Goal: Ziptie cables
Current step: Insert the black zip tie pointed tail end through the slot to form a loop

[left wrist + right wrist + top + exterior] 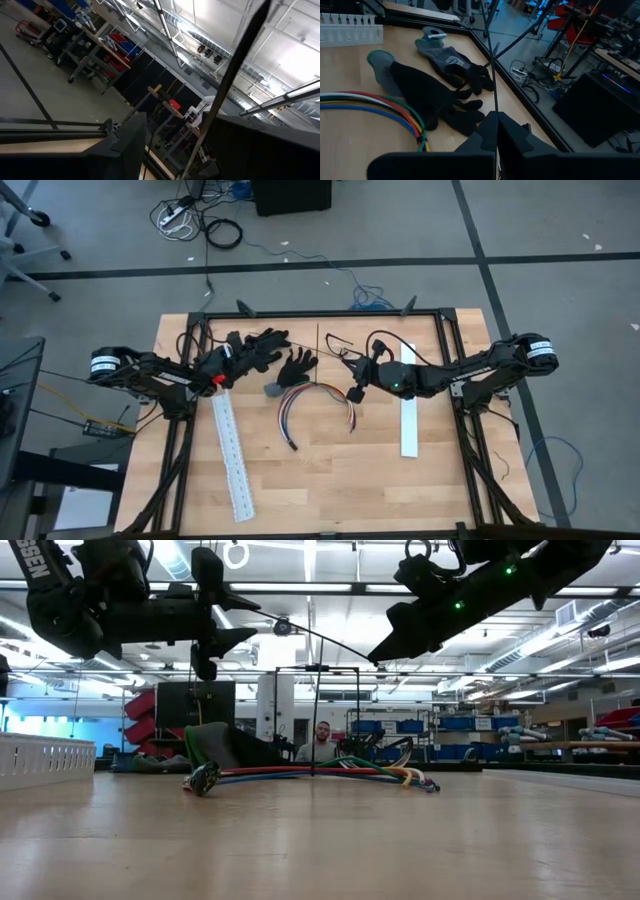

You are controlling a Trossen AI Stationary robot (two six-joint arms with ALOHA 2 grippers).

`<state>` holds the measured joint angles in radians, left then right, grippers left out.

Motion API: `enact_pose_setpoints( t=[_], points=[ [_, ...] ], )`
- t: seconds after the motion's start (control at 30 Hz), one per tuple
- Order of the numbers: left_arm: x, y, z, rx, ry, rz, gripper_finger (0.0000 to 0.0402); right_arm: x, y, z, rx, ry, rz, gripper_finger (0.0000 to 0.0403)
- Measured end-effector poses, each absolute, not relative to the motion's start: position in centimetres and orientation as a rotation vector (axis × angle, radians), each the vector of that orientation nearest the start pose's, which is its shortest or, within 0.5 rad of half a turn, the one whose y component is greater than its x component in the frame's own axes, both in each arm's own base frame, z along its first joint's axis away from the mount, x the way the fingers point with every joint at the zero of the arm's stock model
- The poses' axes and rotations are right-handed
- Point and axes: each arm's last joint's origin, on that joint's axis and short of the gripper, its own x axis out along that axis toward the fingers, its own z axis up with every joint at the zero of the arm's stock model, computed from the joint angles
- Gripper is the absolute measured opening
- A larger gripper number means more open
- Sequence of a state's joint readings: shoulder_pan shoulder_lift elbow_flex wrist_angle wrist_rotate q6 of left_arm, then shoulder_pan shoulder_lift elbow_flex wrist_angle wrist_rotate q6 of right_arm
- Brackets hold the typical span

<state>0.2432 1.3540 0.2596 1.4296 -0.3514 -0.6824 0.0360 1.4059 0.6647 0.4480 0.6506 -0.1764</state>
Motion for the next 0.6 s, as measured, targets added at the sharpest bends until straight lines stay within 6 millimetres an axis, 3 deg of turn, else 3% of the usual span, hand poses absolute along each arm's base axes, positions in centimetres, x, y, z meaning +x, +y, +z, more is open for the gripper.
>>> enact_pose_setpoints(
  t=[0.6],
  points=[
    [20.75, 6.32, 20.72, -0.650, -0.578, 0.445, 0.0180, 28.52, -0.70, 21.56, -0.273, 0.343, -0.567, 0.0000]
  ],
)
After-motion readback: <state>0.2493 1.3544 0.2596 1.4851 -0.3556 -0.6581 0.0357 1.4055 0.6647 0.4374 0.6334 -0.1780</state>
